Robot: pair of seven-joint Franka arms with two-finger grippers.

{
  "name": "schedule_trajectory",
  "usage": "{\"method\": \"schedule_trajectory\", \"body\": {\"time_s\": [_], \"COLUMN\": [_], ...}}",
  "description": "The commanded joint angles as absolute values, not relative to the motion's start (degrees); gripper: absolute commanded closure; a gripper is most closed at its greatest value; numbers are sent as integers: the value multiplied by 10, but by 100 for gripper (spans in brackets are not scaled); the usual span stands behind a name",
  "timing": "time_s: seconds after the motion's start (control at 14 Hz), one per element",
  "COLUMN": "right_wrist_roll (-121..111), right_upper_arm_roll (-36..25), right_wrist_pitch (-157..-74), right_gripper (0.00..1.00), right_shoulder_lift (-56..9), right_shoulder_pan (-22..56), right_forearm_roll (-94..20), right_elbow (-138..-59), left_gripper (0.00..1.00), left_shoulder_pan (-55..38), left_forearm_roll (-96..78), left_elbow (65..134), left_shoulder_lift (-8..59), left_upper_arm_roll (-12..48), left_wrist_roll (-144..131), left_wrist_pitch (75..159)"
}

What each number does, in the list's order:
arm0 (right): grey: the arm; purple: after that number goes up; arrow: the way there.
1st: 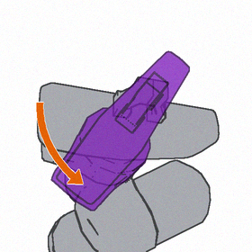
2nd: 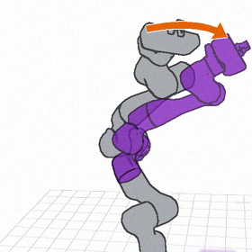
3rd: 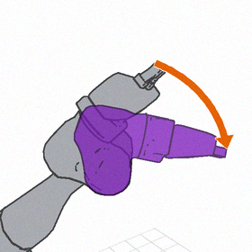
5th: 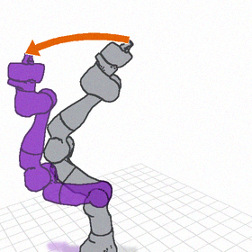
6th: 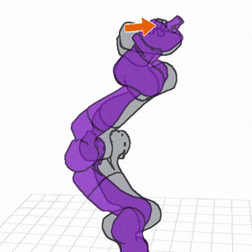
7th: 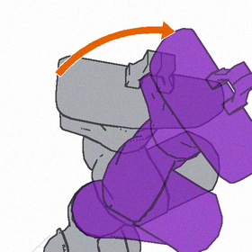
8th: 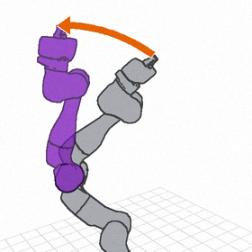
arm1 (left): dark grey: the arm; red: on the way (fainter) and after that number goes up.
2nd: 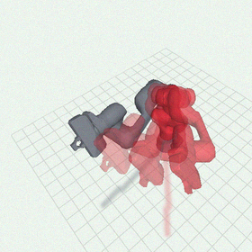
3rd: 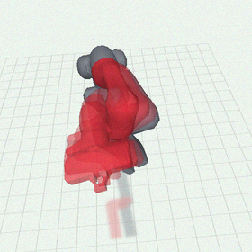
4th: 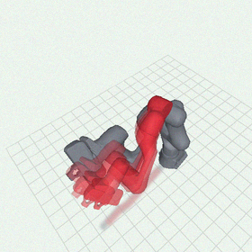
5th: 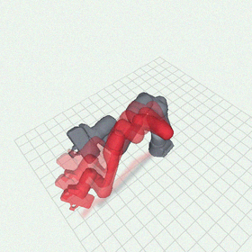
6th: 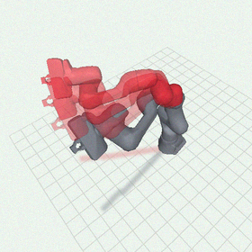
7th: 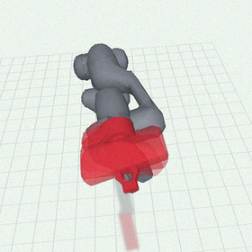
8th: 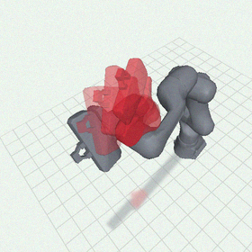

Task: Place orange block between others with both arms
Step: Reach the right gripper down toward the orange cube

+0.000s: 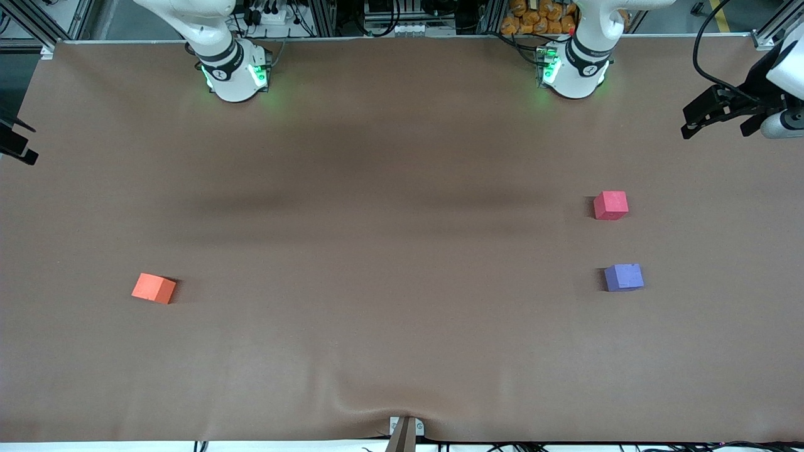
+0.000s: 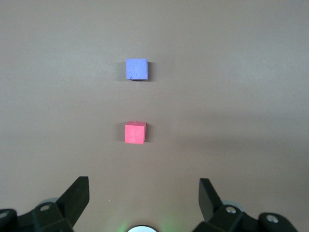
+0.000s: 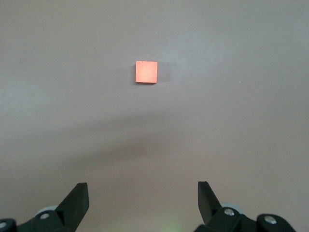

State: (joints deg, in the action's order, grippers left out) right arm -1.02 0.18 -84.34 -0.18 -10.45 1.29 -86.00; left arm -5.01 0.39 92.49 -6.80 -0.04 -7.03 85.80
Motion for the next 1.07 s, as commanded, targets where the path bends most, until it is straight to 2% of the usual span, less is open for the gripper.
{"method": "schedule_trajectory", "body": {"time_s": [0.0,0.43,0.78,1.0], "right_wrist_roll": [-25,-11,-10,-10], "right_upper_arm_roll": [13,13,13,13], "right_wrist_pitch": [-847,-854,-946,-1001], "right_gripper": [0,0,0,0], "right_shoulder_lift": [4,4,3,-31], "right_shoulder_pan": [-106,-88,-85,-83], "right_forearm_roll": [-4,-7,-7,-7], "right_elbow": [-867,-897,-975,-1003], "left_gripper": [0,0,0,0], "left_shoulder_pan": [-45,-43,-45,-46], "left_forearm_roll": [-4,4,4,4], "left_elbow": [907,896,898,898], "left_shoulder_lift": [-63,-50,-38,-27], "left_upper_arm_roll": [1,-10,-7,-5], "left_wrist_roll": [-66,-70,-71,-72], "left_wrist_pitch": [852,850,846,847]}}
